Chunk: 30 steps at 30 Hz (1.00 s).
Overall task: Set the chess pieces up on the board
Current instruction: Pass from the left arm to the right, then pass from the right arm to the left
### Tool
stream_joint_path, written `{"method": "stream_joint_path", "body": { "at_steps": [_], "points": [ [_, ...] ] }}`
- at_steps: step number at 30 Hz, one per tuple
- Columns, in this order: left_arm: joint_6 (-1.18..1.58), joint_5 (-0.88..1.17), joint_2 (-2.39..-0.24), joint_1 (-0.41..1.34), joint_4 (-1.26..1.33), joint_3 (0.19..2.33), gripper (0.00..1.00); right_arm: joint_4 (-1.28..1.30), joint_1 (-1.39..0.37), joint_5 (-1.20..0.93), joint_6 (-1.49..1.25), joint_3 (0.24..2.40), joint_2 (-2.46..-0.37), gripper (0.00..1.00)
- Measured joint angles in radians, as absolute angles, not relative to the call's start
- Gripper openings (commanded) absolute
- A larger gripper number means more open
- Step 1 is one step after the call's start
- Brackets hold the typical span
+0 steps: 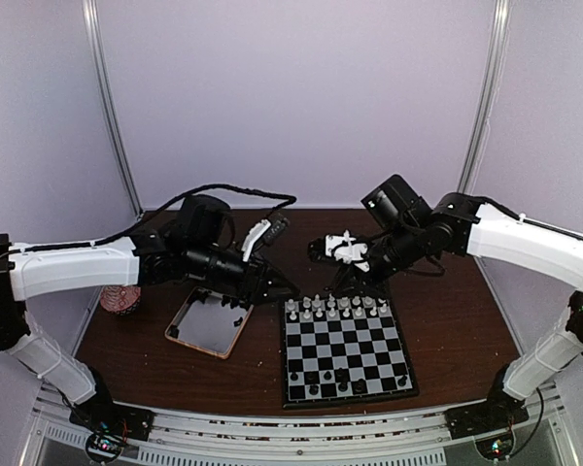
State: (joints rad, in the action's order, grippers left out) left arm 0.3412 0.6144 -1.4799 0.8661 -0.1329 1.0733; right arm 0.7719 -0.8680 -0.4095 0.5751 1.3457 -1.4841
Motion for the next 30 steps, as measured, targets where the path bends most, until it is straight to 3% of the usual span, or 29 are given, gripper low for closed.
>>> {"method": "stream_joint_path", "body": {
  "at_steps": [8, 17, 30],
  "points": [
    [0.317, 0.314, -1.428, 0.950, 0.146, 1.030, 0.49, 0.677, -0.744, -0.690, 0.382, 1.315, -1.470, 0.12],
    [0.208, 0.420, -1.533, 0.954, 0.096, 1.149, 0.46, 0.657, -0.738, -0.827, 0.337, 1.296, -1.453, 0.13],
    [0.193, 0.542, -1.571, 0.955, 0.051, 1.201, 0.44, 0.657, -0.737, -0.861, 0.336, 1.285, -1.451, 0.13]
  ]
}}
